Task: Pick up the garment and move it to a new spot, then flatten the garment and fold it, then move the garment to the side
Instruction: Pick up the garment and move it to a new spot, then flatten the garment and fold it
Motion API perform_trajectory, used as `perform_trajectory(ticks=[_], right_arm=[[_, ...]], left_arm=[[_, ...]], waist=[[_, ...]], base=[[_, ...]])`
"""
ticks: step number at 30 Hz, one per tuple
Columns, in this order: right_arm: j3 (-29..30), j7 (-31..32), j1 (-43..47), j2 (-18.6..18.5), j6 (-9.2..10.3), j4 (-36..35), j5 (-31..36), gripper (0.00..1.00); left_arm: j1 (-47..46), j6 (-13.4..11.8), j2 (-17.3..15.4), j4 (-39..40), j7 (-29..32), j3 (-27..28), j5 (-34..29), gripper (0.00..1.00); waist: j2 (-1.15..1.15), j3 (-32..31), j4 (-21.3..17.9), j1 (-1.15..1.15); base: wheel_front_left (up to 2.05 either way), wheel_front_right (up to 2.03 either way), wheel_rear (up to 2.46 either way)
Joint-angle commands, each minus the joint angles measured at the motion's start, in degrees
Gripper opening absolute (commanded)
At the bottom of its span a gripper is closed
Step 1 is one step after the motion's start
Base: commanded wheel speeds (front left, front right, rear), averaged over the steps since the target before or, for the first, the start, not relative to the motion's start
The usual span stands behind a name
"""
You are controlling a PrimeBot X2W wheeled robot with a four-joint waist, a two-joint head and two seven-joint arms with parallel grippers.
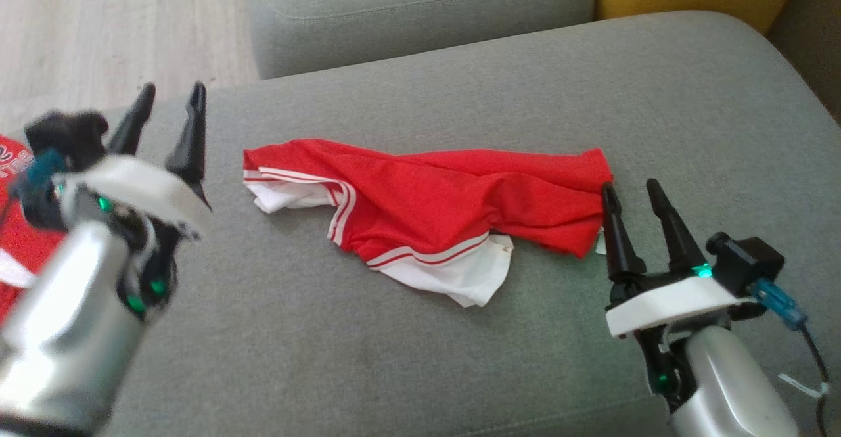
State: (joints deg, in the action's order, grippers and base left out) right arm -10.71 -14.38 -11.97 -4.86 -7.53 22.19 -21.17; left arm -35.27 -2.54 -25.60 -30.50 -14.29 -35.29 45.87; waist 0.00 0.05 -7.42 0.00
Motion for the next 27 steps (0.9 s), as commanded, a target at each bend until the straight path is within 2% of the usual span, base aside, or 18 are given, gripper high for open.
perform_trajectory(ticks=[1,2,3,6,9,11,12,17,27], right_arm=[[-0.8,-0.6,-0.3,-0.9,0.04,-2.5,0.3,1.0],[-0.6,-0.6,-0.1,-1.0,0.04,-2.8,0.3,1.0],[-0.6,-0.6,-0.1,-1.0,0.04,-2.8,0.3,1.0],[0.1,-0.6,0.8,-1.5,0.04,-3.9,0.2,1.0],[1.2,-0.6,1.6,-1.9,0.04,-4.5,0.1,1.0],[1.9,-0.6,2.1,-2.1,0.04,-4.9,0.2,1.0],[2.3,-0.6,2.6,-2.3,0.04,-5.4,0.2,1.0],[2.5,-0.6,3.4,-2.6,0.04,-6.4,0.7,1.0],[2.3,-0.6,3.8,-2.6,0.04,-6.6,0.9,1.0]], left_arm=[[2.4,-2.4,-2.7,4.4,-0.6,3.8,-1.0,1.0],[4.8,-4.1,-2.5,7.5,-0.6,5.3,-1.8,1.0],[4.8,-4.1,-2.5,7.5,-0.6,5.3,-1.8,1.0],[13.4,-8.8,-0.9,17.2,-0.7,9.6,-6.4,1.0],[22.2,-11.7,3.2,24.8,-0.7,13.2,-10.6,1.0],[26.6,-12.3,5.6,28.0,-0.7,14.5,-14.0,1.0],[29.6,-12.3,7.9,29.7,-0.7,16.1,-16.8,1.0],[33.5,-10.8,11.0,30.1,-0.7,18.6,-22.9,1.0],[34.1,-5.9,14.9,27.5,-0.7,22.0,-26.5,1.0]], waist=[[0.0,-0.1,0.6,0.0],[0.0,0.0,0.8,0.0],[0.0,0.0,0.8,0.0],[0.0,0.3,1.5,0.0],[0.0,0.4,1.9,0.0],[0.0,0.5,2.1,0.0],[0.0,0.5,2.3,0.0],[0.0,0.3,2.4,0.0],[0.0,0.4,1.6,0.0]], base=[[0.0,0.0,0.0],[0.0,0.0,0.0],[0.0,0.0,0.0],[0.0,0.0,0.0],[0.0,0.0,0.0],[0.0,0.0,0.0],[0.0,0.0,0.0],[0.0,0.0,0.0],[0.0,0.0,0.0]])
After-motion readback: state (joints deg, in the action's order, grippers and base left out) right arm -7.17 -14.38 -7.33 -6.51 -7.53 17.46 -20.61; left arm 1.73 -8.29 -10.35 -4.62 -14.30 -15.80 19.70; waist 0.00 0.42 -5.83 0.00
